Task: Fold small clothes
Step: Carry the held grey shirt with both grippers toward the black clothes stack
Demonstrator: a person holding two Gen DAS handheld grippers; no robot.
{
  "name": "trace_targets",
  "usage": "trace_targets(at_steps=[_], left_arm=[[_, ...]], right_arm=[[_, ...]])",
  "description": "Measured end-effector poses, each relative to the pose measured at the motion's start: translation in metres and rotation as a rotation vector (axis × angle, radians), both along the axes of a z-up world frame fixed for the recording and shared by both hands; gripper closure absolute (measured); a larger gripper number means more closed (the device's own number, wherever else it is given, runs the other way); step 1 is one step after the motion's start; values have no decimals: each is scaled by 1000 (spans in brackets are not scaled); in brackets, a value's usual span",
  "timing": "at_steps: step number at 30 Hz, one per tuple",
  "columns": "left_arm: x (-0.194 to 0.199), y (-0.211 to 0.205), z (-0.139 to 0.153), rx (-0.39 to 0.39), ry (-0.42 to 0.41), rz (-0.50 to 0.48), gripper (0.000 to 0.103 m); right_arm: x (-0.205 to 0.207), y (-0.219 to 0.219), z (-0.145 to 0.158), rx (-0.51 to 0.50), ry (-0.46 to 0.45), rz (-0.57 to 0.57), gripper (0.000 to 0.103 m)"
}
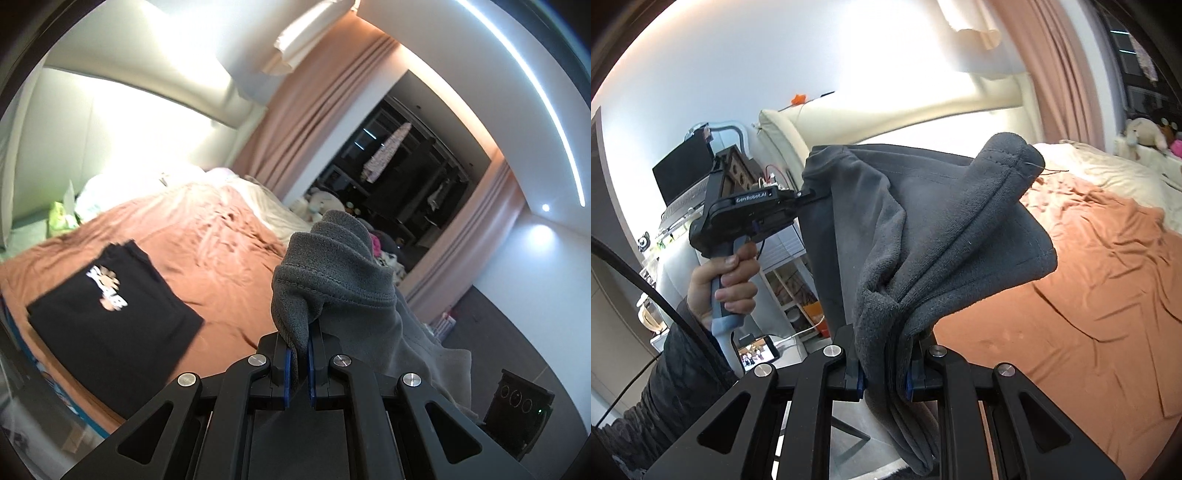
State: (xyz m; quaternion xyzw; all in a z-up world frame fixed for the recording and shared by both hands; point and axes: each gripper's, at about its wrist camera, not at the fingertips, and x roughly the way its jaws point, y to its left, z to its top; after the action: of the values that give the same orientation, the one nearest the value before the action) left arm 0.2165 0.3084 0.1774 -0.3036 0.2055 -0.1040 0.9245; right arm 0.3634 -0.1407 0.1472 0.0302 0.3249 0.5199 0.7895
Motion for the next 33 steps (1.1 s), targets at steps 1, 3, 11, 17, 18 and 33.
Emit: trace_targets(at_steps=[1,3,11,17,18,33], left_arm=[[2,8,2,2,1,8,97],[5,27,5,19,-9,22,97],[25,92,-1,93,-3,102,97],[30,134,0,114,6,167,97],[30,138,1,118,11,175,97],[67,202,-47,132,94,272,97]], right_arm=[[4,5,0,-3,-1,4,92],[11,15,1,-5,-6,11,92],[34,47,-3,20,-2,22,92],[41,77,-13,5,-13,66,92],[40,80,-16,2,-13,74,92],[57,104,-56,-12,29,178,92]])
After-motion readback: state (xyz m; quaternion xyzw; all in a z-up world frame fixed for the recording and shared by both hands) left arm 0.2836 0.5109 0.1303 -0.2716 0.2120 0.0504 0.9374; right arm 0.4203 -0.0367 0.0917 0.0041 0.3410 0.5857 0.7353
